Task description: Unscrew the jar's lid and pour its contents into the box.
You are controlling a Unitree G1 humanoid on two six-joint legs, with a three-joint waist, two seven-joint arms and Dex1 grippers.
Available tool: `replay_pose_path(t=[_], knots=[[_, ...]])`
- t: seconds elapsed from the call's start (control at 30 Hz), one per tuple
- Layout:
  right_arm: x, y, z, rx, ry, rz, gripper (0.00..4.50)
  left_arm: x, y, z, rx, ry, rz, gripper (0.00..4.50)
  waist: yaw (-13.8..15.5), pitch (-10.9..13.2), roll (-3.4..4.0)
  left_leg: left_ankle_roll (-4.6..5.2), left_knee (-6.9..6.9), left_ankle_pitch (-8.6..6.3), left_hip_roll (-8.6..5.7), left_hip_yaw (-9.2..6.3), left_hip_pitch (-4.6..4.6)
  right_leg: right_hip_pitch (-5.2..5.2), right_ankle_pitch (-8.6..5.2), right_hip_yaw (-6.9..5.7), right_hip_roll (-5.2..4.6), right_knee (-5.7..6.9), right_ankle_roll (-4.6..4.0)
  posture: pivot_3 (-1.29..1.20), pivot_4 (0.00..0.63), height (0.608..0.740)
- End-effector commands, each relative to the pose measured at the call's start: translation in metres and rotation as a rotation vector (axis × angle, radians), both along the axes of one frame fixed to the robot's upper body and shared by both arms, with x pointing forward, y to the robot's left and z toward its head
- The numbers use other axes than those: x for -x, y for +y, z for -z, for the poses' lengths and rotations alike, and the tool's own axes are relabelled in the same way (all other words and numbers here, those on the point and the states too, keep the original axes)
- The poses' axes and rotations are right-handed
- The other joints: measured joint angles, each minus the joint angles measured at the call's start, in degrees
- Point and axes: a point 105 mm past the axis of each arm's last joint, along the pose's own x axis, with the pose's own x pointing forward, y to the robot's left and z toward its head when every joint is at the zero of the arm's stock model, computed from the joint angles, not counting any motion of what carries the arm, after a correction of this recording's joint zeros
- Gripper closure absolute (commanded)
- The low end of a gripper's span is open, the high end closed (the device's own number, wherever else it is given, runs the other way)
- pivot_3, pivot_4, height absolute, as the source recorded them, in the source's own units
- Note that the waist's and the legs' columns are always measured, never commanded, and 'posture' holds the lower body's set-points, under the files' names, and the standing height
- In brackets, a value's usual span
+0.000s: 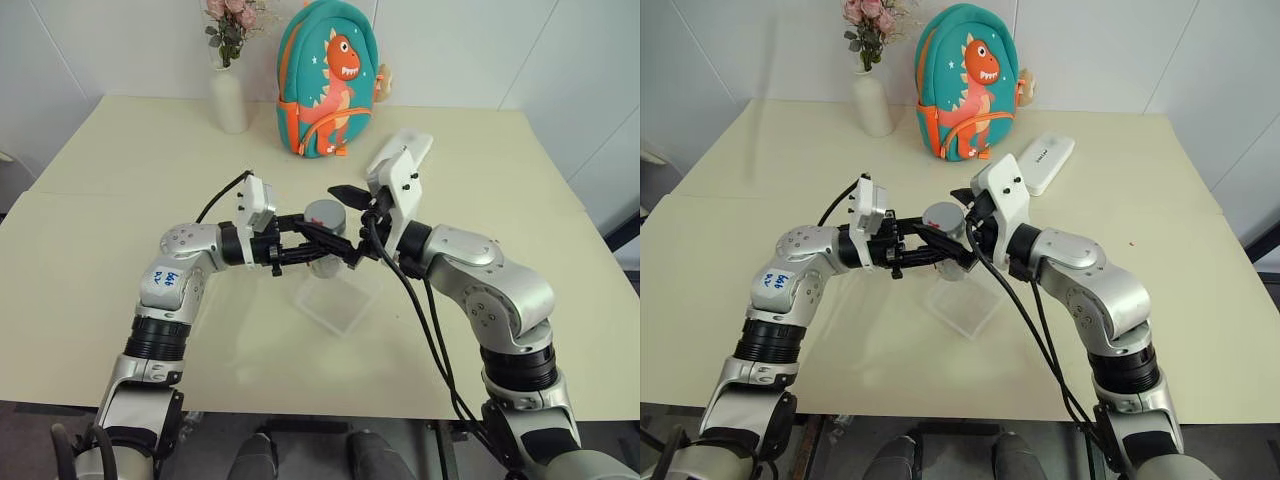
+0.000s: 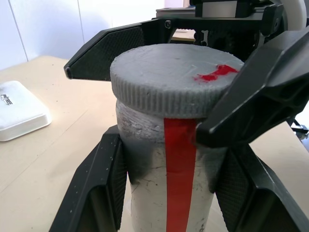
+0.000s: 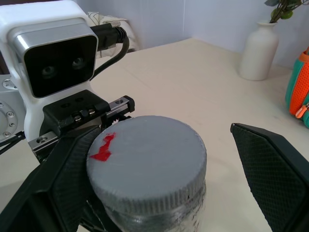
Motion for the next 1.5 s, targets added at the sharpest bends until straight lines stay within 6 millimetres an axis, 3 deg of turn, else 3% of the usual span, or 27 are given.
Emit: replay_pose_path(t=[0.03, 0.13, 0.33, 0.6, 1.07, 1.5], knots=[[0.01, 0.0, -0.011, -0.011, -0.063, -0.026, 0.0, 0.006, 0.001, -0.012, 0.015, -0.038, 0.015, 2.43, -0.01, 0.0, 0.0, 0.0, 0.0, 0.0, 0.0, 0.0, 0.0, 0.0, 0.0, 0.0, 0.0, 0.0, 0.0, 0.0, 0.15, 0.74], [0.012, 0.0, -0.01, -0.004, -0.068, -0.031, 0.0, 0.006, 0.001, -0.013, 0.014, -0.036, 0.017, 2.43, 0.0, 0.0, 0.0, 0.0, 0.0, 0.0, 0.0, 0.0, 0.0, 0.0, 0.0, 0.0, 0.0, 0.0, 0.0, 0.0, 0.15, 0.74], [0.017, 0.003, -0.01, -0.004, -0.072, -0.077, 1.9, 0.007, 0.0, -0.015, 0.014, -0.036, 0.024, 2.43, 0.02, 0.0, 0.0, 0.0, -0.01, 0.0, 0.0, 0.0, -0.01, 0.0, 0.0, -0.01, 0.0, -0.02, 0.0, 0.0, 0.15, 0.74], [0.024, 0.002, -0.027, -0.033, -0.088, -0.21, 1.9, 0.015, 0.001, -0.014, -0.019, -0.017, 0.089, 2.43, -0.03, 0.0, 0.0, 0.0, -0.01, 0.0, 0.0, -0.01, -0.01, 0.0, 0.0, -0.01, 0.0, -0.02, 0.0, 0.0, 0.15, 0.74], [0.057, -0.002, -0.02, 0.109, -0.073, -0.596, 1.9, 0.031, 0.002, -0.007, -0.091, 0.002, 0.237, 2.43, 0.05, 0.01, 0.01, 0.0, 0.0, 0.0, 0.0, -0.01, -0.04, 0.01, 0.0, -0.05, 0.0, -0.08, 0.0, 0.0, 0.15, 0.74], [0.055, -0.003, -0.018, 0.13, -0.085, -0.627, 1.9, 0.032, -0.002, -0.006, -0.116, 0.003, 0.265, 2.43, 0.04, 0.01, 0.01, 0.01, 0.01, -0.01, 0.0, -0.02, -0.05, 0.0, 0.0, -0.05, 0.0, -0.08, 0.0, 0.0, 0.15, 0.74]])
